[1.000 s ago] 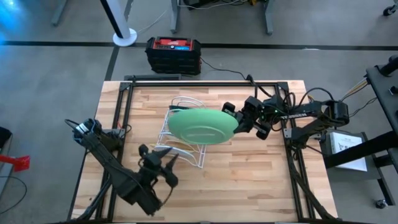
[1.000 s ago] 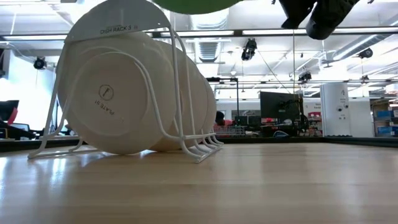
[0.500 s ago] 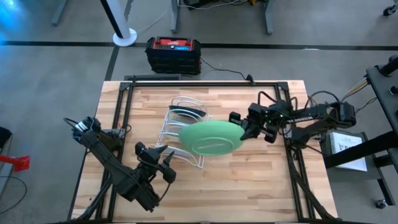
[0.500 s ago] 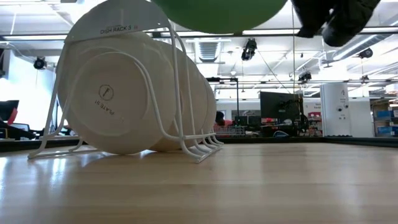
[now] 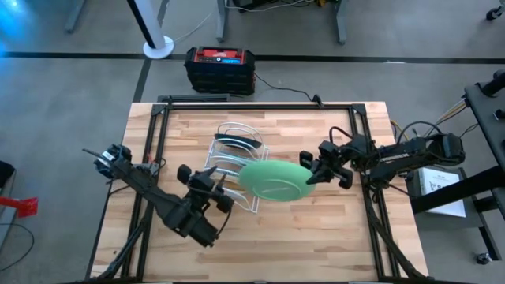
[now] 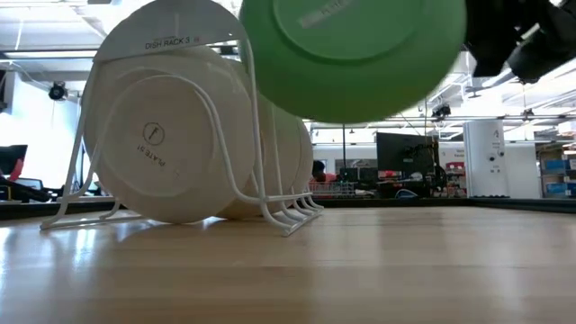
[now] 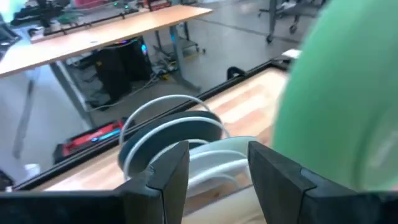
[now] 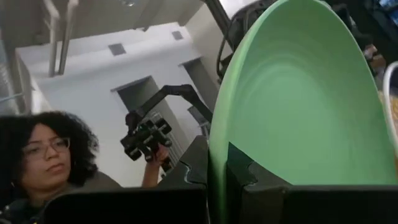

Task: Sort dishes
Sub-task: Put the green plate in the dish rack

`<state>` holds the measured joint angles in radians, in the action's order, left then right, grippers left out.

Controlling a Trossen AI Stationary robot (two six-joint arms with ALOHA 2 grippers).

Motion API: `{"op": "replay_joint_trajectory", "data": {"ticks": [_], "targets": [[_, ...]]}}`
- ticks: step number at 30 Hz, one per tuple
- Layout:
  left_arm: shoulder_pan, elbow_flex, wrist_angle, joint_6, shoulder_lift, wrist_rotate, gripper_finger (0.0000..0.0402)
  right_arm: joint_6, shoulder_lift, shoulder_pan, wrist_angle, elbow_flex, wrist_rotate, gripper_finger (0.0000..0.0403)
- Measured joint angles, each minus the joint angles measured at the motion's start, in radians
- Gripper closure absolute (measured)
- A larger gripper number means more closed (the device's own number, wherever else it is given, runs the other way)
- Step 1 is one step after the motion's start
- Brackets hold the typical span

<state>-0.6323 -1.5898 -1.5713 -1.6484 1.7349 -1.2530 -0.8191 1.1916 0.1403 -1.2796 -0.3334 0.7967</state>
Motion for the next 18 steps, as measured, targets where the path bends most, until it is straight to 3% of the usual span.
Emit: {"op": "replay_joint_trajectory", "data": {"ticks": [7, 18], "targets": [[0.068, 0.0, 0.0, 0.106, -0.002, 0.047, 0.0248, -0.006, 0.002, -0.033, 0.006, 0.079, -0.04, 0.0403], [0.111, 0.0, 0.0, 0.234, -0.043, -0.042, 0.0248, 0.022, 0.004, -0.104, 0.08, 0.098, -0.06, 0.0403]]}}
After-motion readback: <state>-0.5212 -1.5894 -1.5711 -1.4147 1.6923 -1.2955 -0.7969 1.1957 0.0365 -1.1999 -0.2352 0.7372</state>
